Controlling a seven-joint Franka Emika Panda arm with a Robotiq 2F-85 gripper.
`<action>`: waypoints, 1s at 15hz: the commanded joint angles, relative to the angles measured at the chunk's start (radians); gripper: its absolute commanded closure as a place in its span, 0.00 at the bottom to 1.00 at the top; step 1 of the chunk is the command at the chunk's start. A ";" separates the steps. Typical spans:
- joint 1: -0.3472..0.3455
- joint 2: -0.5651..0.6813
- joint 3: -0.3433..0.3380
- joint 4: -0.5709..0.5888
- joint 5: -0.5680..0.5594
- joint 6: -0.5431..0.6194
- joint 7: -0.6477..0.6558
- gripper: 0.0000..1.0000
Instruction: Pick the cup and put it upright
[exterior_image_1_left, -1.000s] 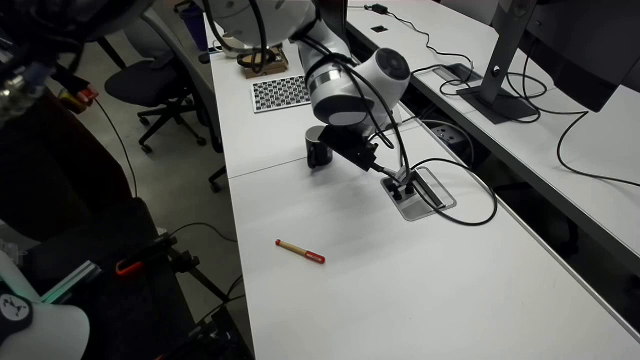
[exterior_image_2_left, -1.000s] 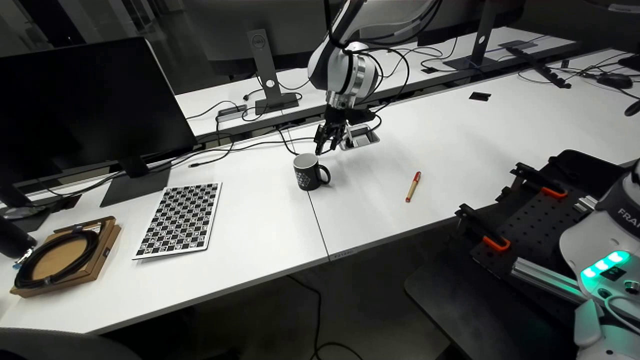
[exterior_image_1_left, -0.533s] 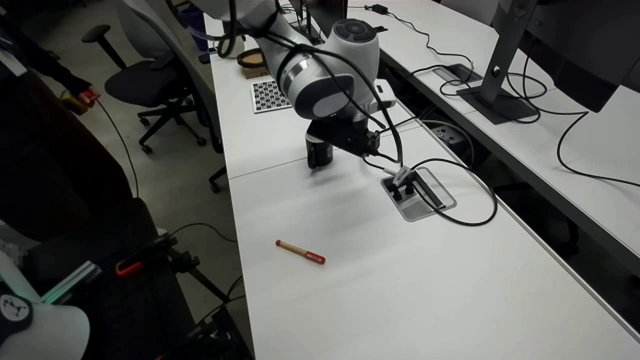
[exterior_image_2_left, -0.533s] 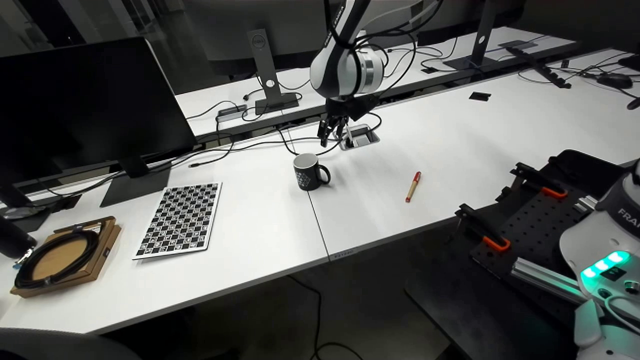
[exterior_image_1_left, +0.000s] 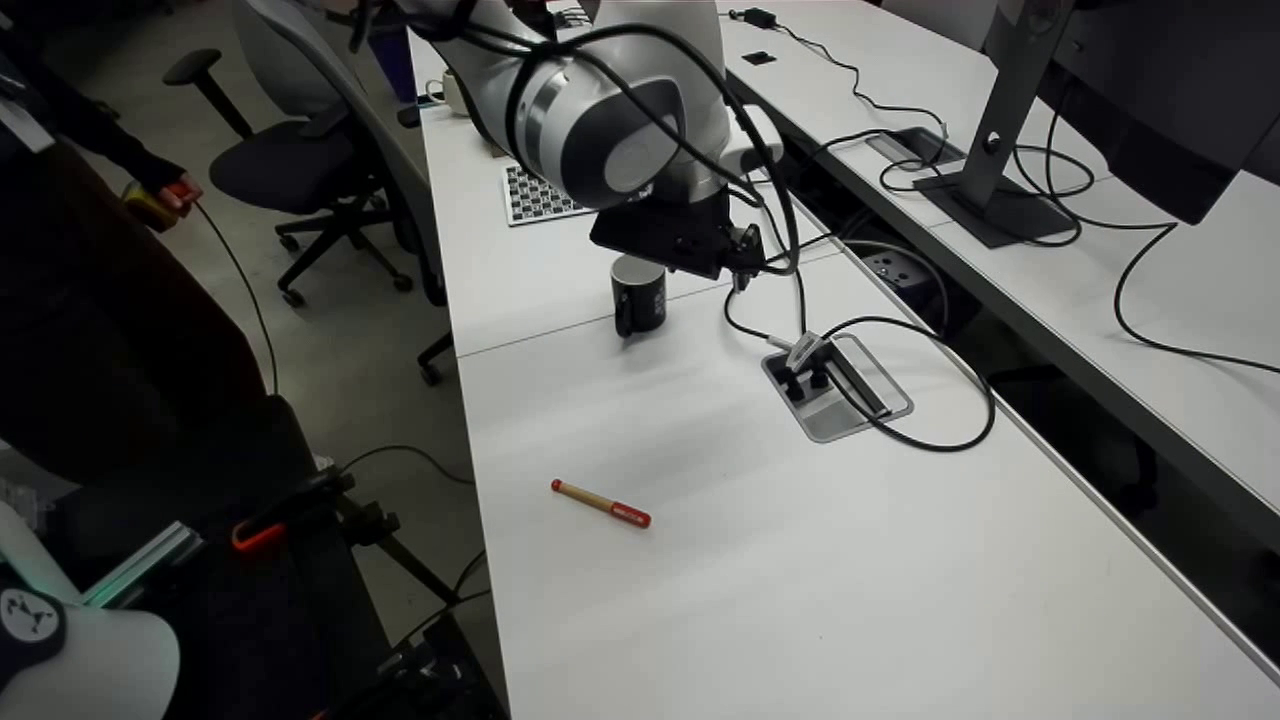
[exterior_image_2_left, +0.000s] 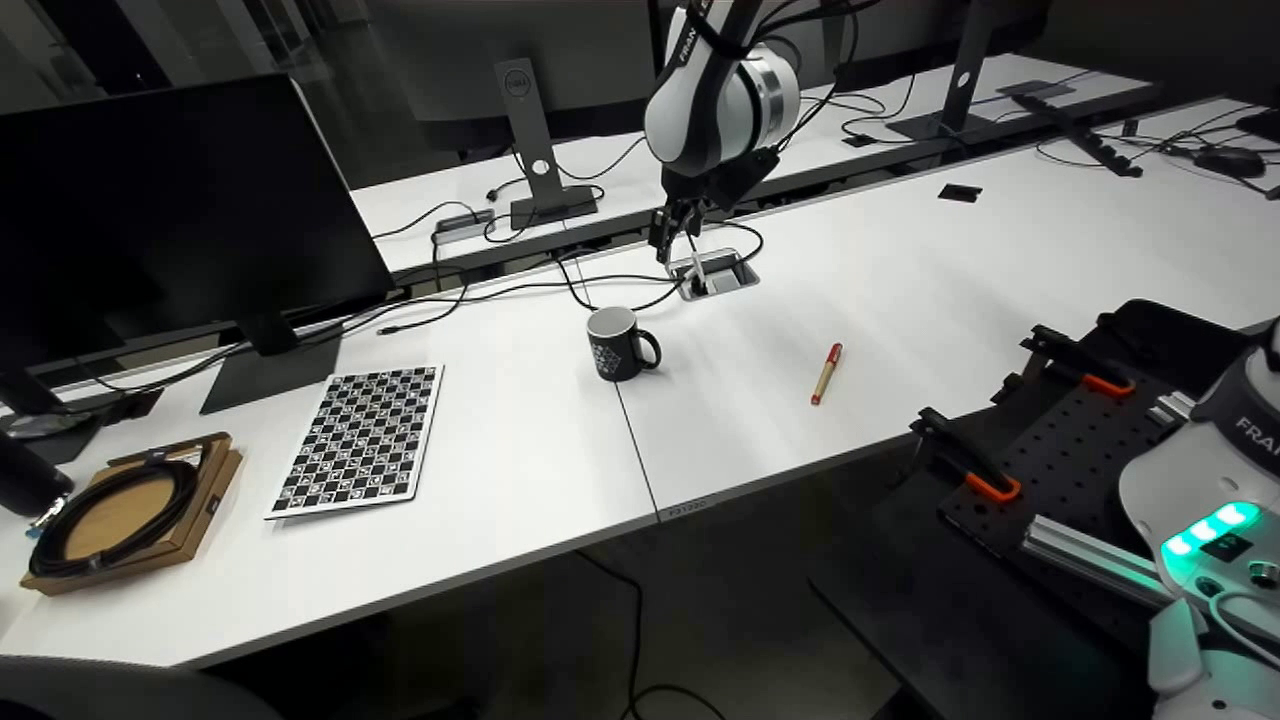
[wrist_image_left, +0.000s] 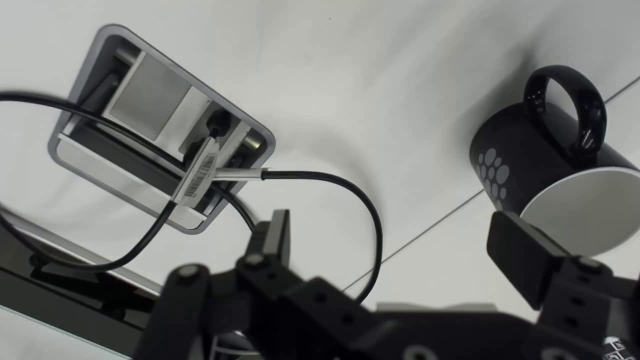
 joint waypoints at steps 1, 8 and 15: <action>0.047 -0.109 -0.051 -0.110 -0.071 0.014 0.111 0.00; 0.113 -0.207 -0.114 -0.190 -0.120 -0.008 0.267 0.00; 0.082 -0.211 -0.064 -0.186 -0.104 -0.005 0.250 0.00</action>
